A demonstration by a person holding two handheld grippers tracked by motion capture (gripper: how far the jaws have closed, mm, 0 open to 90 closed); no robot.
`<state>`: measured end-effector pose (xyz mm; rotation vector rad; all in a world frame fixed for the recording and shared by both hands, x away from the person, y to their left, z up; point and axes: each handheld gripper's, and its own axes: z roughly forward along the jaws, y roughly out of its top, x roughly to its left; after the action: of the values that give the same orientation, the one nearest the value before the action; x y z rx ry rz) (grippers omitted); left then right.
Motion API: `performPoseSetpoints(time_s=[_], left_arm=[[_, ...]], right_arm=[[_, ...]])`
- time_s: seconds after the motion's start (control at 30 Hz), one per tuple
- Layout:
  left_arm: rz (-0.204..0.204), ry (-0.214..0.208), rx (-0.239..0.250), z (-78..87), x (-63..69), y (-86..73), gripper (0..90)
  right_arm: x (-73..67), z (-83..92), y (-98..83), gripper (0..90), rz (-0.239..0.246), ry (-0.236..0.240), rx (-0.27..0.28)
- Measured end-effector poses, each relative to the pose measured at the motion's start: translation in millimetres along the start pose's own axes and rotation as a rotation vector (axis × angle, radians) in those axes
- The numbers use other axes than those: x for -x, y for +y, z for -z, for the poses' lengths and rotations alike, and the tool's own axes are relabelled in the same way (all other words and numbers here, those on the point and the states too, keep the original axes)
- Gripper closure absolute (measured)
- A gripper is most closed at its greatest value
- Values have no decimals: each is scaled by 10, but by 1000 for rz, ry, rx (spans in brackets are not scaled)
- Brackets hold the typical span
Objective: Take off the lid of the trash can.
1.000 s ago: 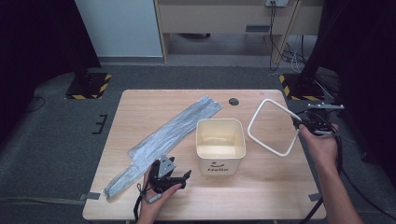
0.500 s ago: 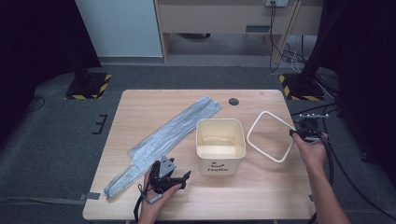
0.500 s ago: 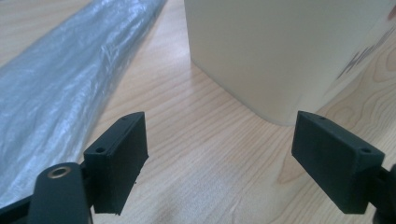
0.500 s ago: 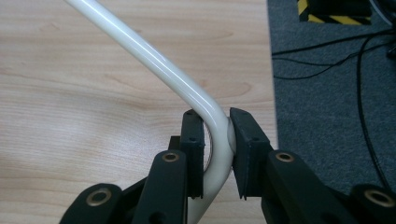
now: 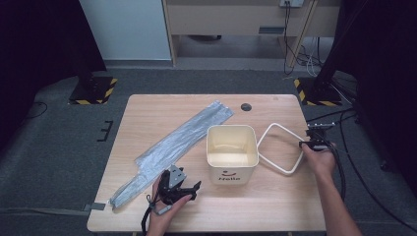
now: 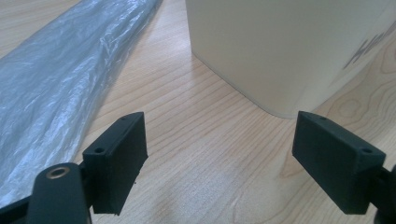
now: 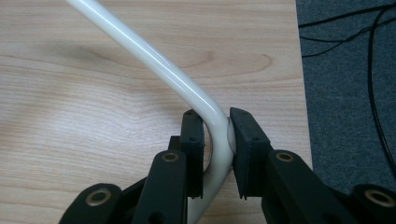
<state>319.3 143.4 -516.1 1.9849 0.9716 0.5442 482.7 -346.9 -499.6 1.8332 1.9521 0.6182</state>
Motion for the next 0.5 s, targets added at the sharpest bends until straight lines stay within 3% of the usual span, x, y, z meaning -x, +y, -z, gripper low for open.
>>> performPoseSetpoints(time_s=[0.5], left_arm=[[17,10,19,31,-47,4,174]], right_arm=[[-23,-89,-81,740,21,1,-18]])
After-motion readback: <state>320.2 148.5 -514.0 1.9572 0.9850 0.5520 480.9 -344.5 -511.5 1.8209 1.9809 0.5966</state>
